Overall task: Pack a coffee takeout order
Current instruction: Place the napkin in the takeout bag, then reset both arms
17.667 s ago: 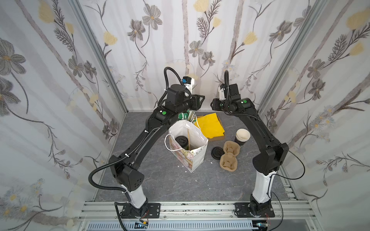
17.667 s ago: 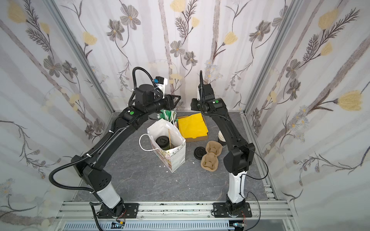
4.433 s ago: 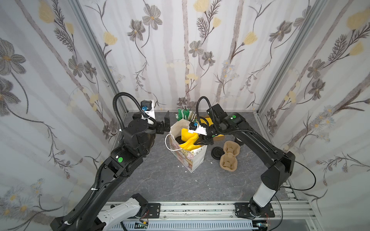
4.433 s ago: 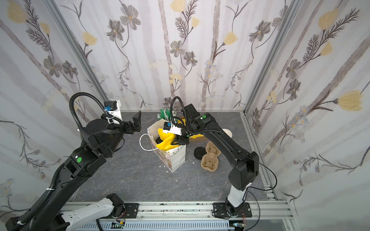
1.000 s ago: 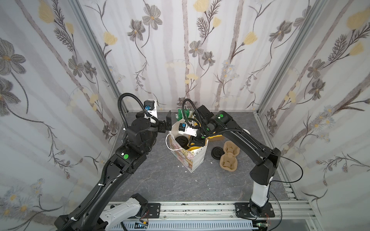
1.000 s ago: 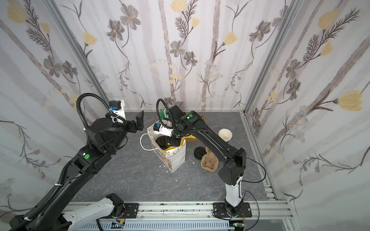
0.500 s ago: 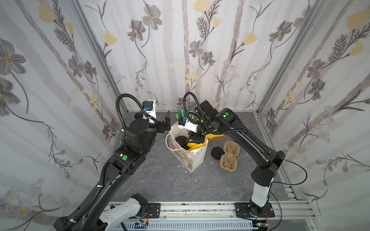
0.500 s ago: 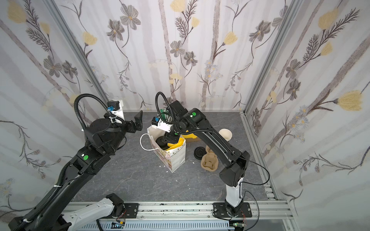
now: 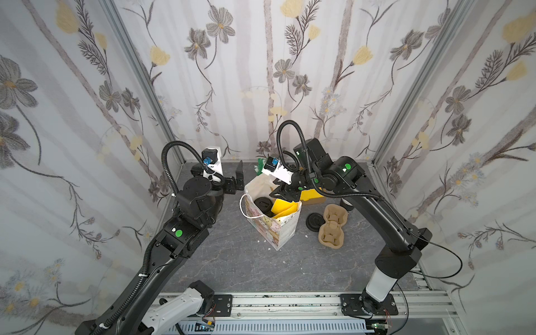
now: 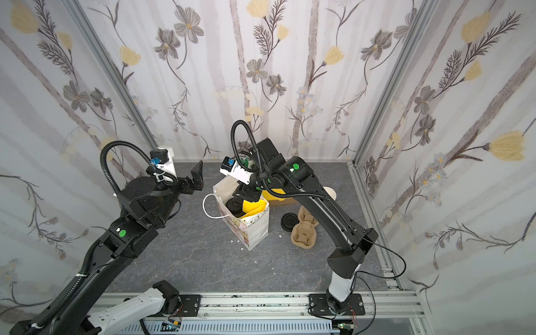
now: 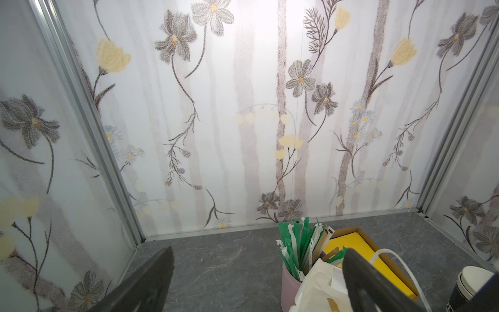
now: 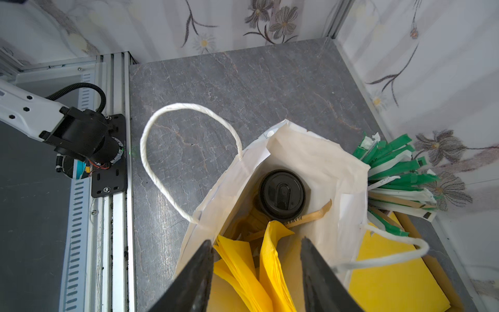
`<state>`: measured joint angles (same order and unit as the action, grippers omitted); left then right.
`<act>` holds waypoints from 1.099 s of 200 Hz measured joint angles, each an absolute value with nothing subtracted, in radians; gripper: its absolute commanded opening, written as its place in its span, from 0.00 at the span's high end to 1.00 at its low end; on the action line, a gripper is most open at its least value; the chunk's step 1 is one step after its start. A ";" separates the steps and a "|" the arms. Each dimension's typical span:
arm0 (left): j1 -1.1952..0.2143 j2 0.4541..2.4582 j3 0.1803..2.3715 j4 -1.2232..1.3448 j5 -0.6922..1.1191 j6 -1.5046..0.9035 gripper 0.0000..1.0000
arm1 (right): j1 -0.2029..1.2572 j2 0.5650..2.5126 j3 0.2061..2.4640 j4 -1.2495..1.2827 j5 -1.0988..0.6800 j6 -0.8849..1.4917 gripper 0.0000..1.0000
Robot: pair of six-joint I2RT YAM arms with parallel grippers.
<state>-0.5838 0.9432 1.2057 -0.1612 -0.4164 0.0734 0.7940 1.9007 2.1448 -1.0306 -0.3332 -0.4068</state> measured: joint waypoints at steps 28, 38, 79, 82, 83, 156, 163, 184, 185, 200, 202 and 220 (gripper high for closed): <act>-0.573 0.951 1.205 -0.122 -0.423 0.082 0.00 | 0.783 1.855 2.145 -0.955 -0.333 -0.372 0.47; -0.567 0.959 1.205 -0.106 -0.426 0.091 0.00 | 0.778 1.844 2.145 -0.914 -0.329 -0.348 0.47; -0.487 1.011 1.208 -0.061 -0.506 0.080 0.00 | 0.709 1.789 2.065 -0.658 -0.153 -0.191 0.47; -0.474 1.013 1.206 -0.058 -0.513 0.074 0.00 | 0.698 1.777 2.044 -0.633 -0.138 -0.180 0.47; -0.467 1.014 1.205 -0.056 -0.516 0.072 0.00 | 0.693 1.772 2.034 -0.622 -0.130 -0.174 0.47; -0.077 0.971 0.824 0.139 -0.590 -0.166 0.00 | 0.244 1.169 0.931 0.117 0.335 0.129 0.30; -0.070 0.962 0.764 0.171 -0.589 -0.183 0.00 | 0.213 1.128 0.842 0.170 0.355 0.141 0.29; -0.064 0.948 0.585 0.277 -0.568 -0.221 0.00 | 0.149 1.047 0.617 0.300 0.408 0.156 0.26; -0.063 0.948 0.579 0.279 -0.567 -0.223 0.00 | 0.147 1.044 0.603 0.307 0.410 0.155 0.26; -0.062 0.944 0.449 0.371 -0.545 -0.242 0.00 | 0.126 1.020 0.450 0.393 0.418 0.154 0.26; -0.062 0.944 0.430 0.387 -0.542 -0.242 0.00 | 0.123 1.018 0.430 0.408 0.418 0.153 0.26; -0.061 0.952 0.313 0.479 -0.521 -0.243 0.00 | 0.109 1.015 0.276 0.520 0.414 0.136 0.26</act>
<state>-0.0612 0.9520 0.3130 0.4789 -0.5209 -0.2432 0.1093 1.0145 0.2760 0.5198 0.4137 0.1356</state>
